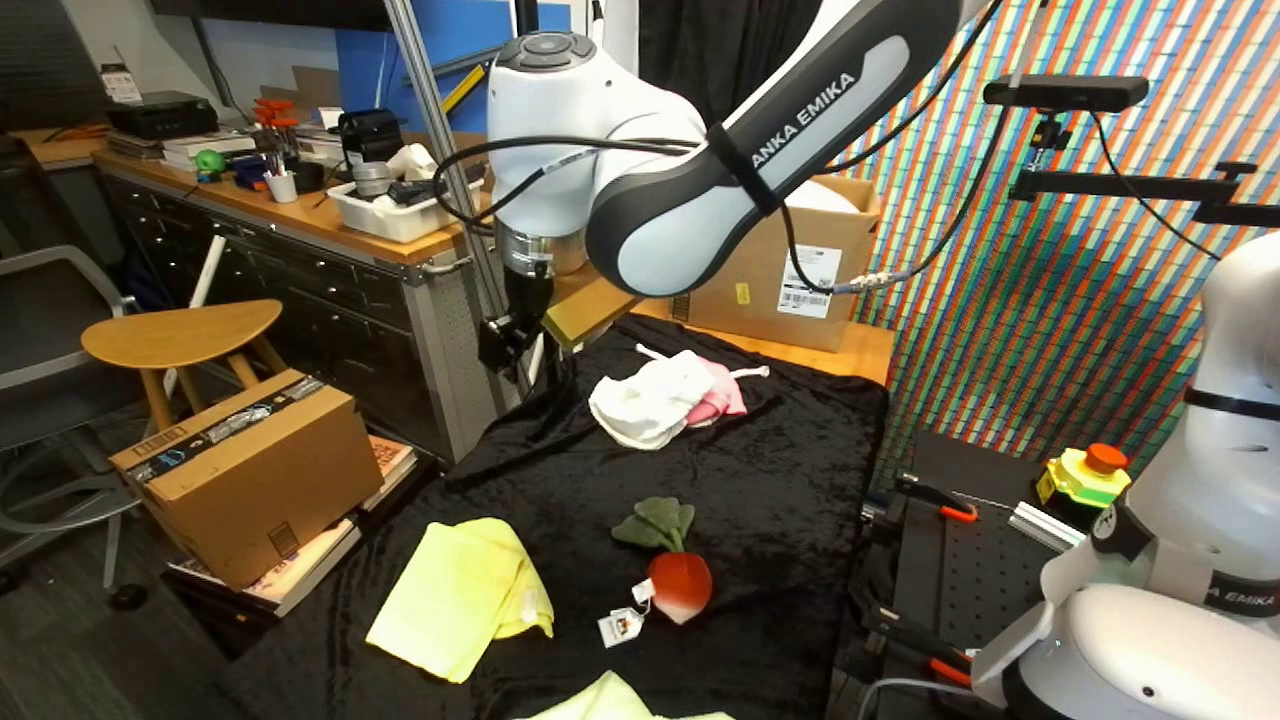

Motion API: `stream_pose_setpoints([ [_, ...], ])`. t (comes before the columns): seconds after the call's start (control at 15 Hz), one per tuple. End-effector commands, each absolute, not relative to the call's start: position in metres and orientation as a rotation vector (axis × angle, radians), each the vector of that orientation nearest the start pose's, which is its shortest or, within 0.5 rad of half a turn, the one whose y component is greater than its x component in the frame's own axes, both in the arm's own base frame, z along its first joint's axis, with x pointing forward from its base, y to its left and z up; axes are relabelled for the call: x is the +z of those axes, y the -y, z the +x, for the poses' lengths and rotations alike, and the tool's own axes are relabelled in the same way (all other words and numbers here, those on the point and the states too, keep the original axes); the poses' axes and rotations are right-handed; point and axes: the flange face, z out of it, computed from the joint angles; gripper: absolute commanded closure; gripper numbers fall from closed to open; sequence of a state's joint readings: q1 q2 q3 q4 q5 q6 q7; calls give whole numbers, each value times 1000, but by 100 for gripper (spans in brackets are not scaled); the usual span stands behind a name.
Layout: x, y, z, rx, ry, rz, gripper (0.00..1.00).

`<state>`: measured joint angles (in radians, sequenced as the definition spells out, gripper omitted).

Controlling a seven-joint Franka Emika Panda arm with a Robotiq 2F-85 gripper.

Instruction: Pile up all the objects on the table

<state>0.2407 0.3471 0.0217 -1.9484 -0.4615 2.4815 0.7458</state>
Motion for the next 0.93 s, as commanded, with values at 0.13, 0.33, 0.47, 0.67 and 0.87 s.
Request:
stream_pose_setpoints([
  [0.13, 294, -210, 648, -430, 163, -3274, 0],
  [0.33, 274, -228, 651, -351, 251, -3258, 0],
  [0.47, 259, -239, 651, -290, 288, -3244, 0],
  [0.67, 246, -255, 647, -223, 362, -3233, 0],
  [0.87, 236, -270, 643, -213, 411, -3223, 0],
])
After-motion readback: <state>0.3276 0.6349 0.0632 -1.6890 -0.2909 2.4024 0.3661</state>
